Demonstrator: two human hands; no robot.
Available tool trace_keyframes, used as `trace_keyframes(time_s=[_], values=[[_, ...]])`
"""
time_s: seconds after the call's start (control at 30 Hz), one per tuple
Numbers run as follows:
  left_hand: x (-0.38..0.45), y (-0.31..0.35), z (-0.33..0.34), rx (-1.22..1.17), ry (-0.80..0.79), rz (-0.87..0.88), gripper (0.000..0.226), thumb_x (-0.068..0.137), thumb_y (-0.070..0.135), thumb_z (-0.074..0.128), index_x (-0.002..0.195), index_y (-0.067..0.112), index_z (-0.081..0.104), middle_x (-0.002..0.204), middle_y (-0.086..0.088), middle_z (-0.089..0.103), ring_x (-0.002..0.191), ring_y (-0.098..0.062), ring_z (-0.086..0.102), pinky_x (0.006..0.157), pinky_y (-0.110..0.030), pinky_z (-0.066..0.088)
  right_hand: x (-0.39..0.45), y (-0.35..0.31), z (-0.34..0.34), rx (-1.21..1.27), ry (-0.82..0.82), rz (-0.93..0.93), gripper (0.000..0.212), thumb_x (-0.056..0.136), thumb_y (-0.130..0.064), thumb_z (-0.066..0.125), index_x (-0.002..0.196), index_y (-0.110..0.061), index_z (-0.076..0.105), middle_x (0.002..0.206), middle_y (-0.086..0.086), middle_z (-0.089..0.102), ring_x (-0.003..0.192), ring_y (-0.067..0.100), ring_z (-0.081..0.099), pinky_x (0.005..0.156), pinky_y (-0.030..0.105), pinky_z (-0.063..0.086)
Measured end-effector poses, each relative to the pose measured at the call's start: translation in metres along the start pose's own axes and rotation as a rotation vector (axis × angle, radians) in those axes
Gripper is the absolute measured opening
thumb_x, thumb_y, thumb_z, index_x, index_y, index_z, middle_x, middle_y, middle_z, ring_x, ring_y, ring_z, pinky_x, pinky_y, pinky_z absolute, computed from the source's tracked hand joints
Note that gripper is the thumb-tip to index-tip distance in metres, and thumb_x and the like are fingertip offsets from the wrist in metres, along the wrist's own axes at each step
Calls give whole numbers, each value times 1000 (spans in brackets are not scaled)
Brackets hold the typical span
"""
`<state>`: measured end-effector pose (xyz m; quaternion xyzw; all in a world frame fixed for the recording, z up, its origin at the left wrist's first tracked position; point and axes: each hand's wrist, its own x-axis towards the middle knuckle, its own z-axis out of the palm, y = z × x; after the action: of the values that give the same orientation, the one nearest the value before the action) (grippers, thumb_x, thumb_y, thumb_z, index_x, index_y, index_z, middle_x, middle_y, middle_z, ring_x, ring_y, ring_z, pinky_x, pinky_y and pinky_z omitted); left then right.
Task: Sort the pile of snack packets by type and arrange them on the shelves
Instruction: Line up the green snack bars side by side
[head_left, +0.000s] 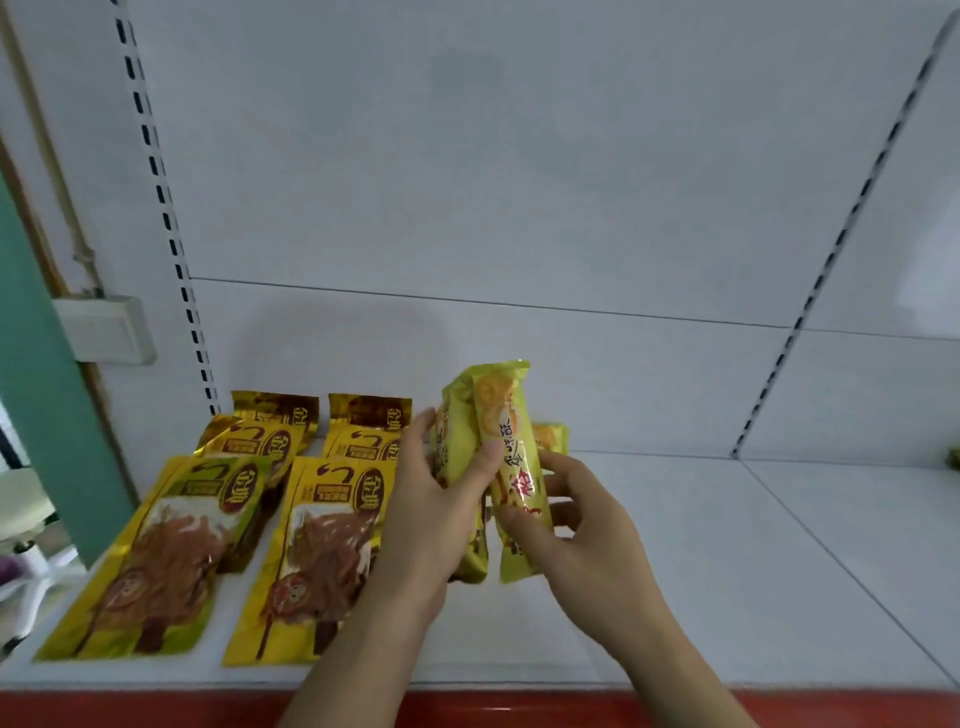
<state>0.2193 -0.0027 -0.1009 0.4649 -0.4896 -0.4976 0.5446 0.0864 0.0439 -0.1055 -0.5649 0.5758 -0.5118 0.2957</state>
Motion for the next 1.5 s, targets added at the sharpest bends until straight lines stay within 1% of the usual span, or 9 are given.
trace_keyframes(time_s=[0.27, 0.5, 0.73, 0.83, 0.9, 1.17, 1.3, 1.37, 1.5], values=[[2, 3, 10, 10, -98, -3, 51, 90, 42, 64, 139, 47, 50, 119, 12, 72, 107, -15, 72, 93, -51, 59, -6, 0, -4, 26, 170, 52, 22, 82, -36, 80, 98, -31, 65, 85, -16, 73, 76, 6, 71, 66, 33, 60], [-2, 3, 20, 132, -187, 49, 56, 90, 30, 78, 138, 39, 50, 115, 15, 74, 99, -3, 73, 85, -30, 62, -6, 2, -15, 108, 232, 98, 29, 99, -36, 58, 80, -21, 74, 71, -4, 72, 70, 15, 70, 65, 43, 61], [5, 12, 19, 119, -199, -15, 92, 78, 25, 89, 153, 36, 36, 124, 8, 71, 103, -11, 74, 92, -41, 61, 10, 25, -48, -333, 201, -265, 30, 92, -16, 69, 116, -34, 68, 118, -23, 64, 110, 3, 62, 85, 17, 53], [8, 16, 14, 132, -285, -61, 98, 71, 26, 92, 152, 36, 37, 123, 2, 73, 101, -17, 76, 91, -43, 62, 31, 28, -72, -693, 27, -571, 75, 85, -14, 72, 150, -28, 39, 157, -9, 33, 149, 16, 25, 113, 34, 35], [8, 20, 10, 142, -353, -88, 95, 69, 26, 91, 150, 34, 42, 118, 3, 76, 100, -19, 76, 91, -43, 61, 41, 24, -80, -813, -148, -762, 71, 84, -22, 73, 149, -23, 43, 162, -5, 28, 154, 23, 14, 119, 46, 30], [8, 19, -8, 101, -460, -138, 77, 72, 21, 86, 141, 30, 53, 117, -4, 77, 104, -28, 76, 92, -46, 61, 58, 21, -82, -771, -364, -950, 37, 93, -36, 65, 126, -19, 59, 132, -11, 60, 138, 10, 44, 114, 43, 36], [8, 21, -14, 229, -220, -87, 68, 75, 61, 74, 135, 36, 54, 107, 6, 79, 100, -18, 76, 98, -50, 57, 62, 31, -78, -799, -281, -908, 32, 94, -44, 62, 118, -22, 57, 109, -11, 65, 96, 14, 62, 87, 34, 52], [11, 22, -18, 246, -35, -71, 59, 87, 76, 57, 130, 36, 53, 108, 3, 77, 88, -21, 77, 83, -42, 62, 71, 42, -77, -849, -189, -848, 35, 93, -48, 58, 119, -25, 57, 107, -9, 64, 88, 18, 63, 74, 33, 53], [8, 26, -21, 125, 109, -22, 14, 108, 39, 43, 117, 35, 53, 99, -8, 71, 58, -21, 73, 51, -30, 55, 94, 66, -52, -947, -30, -782, 38, 85, -44, 69, 117, -25, 61, 105, -2, 66, 88, 28, 65, 67, 40, 55]])
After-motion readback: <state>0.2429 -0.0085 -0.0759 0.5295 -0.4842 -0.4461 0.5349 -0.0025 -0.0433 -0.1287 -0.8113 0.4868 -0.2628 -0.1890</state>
